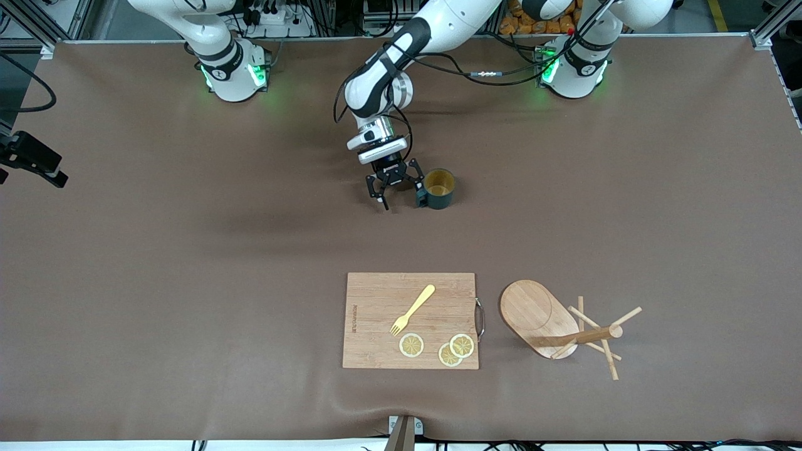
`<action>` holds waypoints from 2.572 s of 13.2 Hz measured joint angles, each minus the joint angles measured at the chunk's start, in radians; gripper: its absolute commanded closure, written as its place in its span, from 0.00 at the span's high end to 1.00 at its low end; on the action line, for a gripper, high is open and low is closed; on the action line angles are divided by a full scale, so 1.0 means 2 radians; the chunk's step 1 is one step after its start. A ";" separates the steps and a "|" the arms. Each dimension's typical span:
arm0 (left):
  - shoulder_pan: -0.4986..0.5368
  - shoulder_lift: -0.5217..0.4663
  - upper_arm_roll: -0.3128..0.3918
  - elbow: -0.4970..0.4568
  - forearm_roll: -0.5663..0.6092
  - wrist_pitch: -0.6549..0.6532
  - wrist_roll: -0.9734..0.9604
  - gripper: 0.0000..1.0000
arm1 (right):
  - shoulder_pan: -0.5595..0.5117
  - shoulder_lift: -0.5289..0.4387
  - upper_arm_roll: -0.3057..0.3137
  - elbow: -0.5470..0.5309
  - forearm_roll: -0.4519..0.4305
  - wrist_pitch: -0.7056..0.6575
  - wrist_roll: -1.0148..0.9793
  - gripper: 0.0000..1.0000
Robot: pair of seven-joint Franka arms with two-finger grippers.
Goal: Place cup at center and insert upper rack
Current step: 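Lower the left gripper and grasp the teal mug's handle, then lift the teal mug by the handle and carry it to the mug tree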
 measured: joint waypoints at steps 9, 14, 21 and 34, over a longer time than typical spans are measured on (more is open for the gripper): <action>0.013 0.021 0.000 0.015 0.004 0.000 -0.009 0.00 | 0.000 0.000 0.000 0.001 0.000 0.000 0.000 1.00; 0.014 0.021 -0.001 0.021 0.004 0.001 -0.015 0.00 | 0.000 0.000 0.000 0.001 0.000 0.000 0.000 1.00; 0.044 -0.013 -0.002 0.091 -0.084 0.001 0.017 0.00 | 0.000 0.000 0.000 0.001 0.000 0.000 0.001 1.00; 0.269 -0.166 -0.005 0.179 -0.453 0.100 0.196 0.00 | 0.000 0.000 0.000 0.002 0.000 -0.001 0.001 1.00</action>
